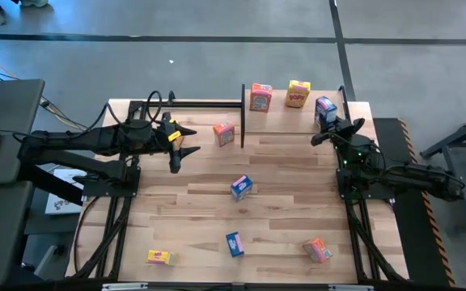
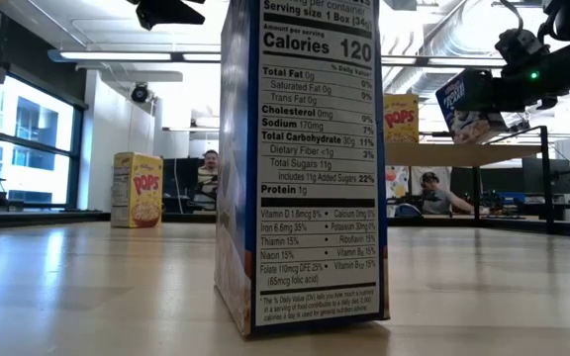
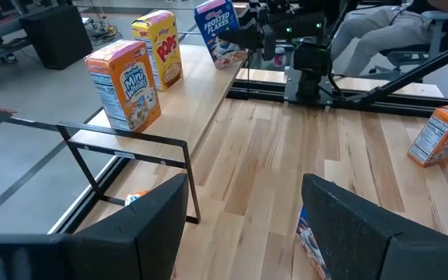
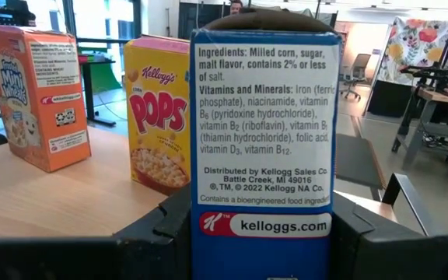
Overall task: Stack cereal on shelf
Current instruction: Put the top left blue cereal box on the shelf
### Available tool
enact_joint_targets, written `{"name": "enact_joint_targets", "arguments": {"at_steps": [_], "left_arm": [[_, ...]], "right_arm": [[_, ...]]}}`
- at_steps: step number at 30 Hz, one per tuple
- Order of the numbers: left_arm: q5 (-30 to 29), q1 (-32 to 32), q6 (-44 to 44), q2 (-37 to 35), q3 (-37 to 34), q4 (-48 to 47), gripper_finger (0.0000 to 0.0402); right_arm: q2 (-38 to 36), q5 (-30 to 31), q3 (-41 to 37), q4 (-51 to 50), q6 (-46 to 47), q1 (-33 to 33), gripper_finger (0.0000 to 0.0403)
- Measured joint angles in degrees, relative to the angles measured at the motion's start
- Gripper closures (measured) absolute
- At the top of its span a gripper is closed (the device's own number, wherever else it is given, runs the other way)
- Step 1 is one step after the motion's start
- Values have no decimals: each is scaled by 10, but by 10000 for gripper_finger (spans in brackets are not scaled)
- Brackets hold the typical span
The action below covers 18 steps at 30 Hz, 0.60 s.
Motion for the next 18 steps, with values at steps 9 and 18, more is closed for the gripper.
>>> {"name": "enact_joint_targets", "arguments": {"at_steps": [9,18], "left_arm": [[0,0,0,0,0,0,158],[0,0,0,0,0,0,158]], "right_arm": [[0,0,0,-1,0,0,219],[0,4,0,-2,-1,0,169]]}}
